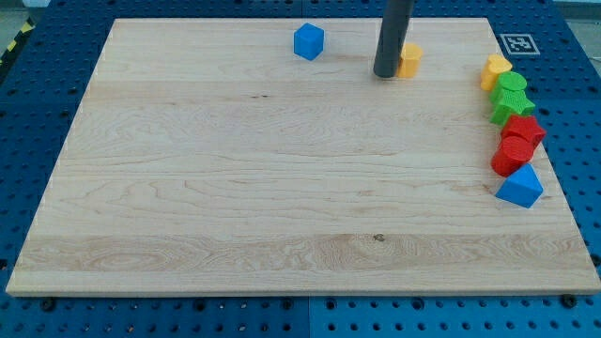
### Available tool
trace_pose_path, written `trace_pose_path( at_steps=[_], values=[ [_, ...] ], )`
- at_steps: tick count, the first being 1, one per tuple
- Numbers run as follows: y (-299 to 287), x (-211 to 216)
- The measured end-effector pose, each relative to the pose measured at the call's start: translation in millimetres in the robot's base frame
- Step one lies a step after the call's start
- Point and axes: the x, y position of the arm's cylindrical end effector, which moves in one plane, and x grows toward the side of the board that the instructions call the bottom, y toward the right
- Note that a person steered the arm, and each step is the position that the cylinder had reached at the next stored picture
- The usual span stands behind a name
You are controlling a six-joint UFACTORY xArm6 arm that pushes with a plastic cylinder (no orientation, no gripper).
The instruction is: Move the yellow hexagon top of the yellow heart
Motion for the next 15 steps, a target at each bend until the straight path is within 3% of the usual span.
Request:
trace_pose_path(
  at_steps=[1, 3, 5, 11, 14, 15],
  values=[
    [-7, -15],
    [39, -39],
    [25, -5],
    [29, -2],
    [46, 16],
    [63, 3]
  ],
)
